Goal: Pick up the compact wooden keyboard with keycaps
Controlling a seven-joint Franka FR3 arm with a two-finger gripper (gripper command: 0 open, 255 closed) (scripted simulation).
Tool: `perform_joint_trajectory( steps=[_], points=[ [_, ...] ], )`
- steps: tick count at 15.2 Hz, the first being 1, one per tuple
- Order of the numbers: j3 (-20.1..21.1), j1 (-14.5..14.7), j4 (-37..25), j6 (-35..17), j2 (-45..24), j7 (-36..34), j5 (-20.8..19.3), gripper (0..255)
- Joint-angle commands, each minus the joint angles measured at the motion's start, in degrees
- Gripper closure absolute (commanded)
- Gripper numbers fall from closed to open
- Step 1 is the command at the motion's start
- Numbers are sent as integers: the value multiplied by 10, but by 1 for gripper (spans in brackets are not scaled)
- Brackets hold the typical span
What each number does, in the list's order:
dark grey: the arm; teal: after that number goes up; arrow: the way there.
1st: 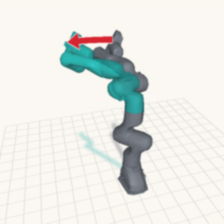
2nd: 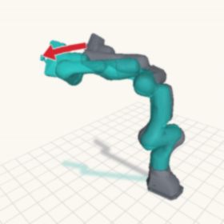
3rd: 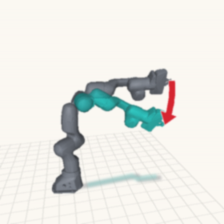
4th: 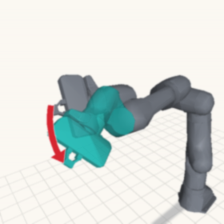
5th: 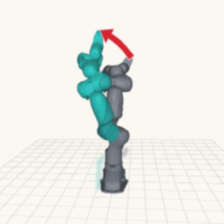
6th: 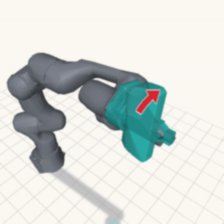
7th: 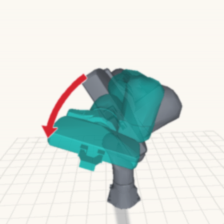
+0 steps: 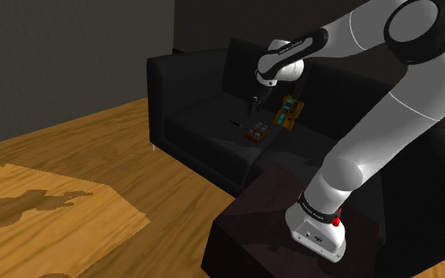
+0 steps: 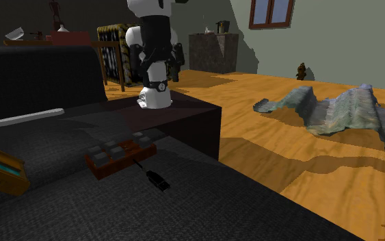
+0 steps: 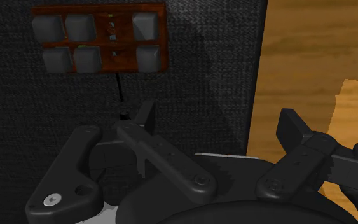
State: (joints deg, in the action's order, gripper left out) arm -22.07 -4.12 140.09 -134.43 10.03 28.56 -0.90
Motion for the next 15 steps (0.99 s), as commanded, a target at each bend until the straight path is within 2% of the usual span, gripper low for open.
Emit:
perform_joint_trajectory(
  steps=[1,6,11,13,15],
  points=[
    [-13,3,-14,-30,-45,32,24,0],
    [-29,-10,-78,-72,-167,131,112,0],
    [-10,-53,-162,-90,-286,220,196,0],
    [3,-75,-200,-92,-331,246,221,0],
    [8,-81,-205,-98,-343,252,228,0]
  ],
)
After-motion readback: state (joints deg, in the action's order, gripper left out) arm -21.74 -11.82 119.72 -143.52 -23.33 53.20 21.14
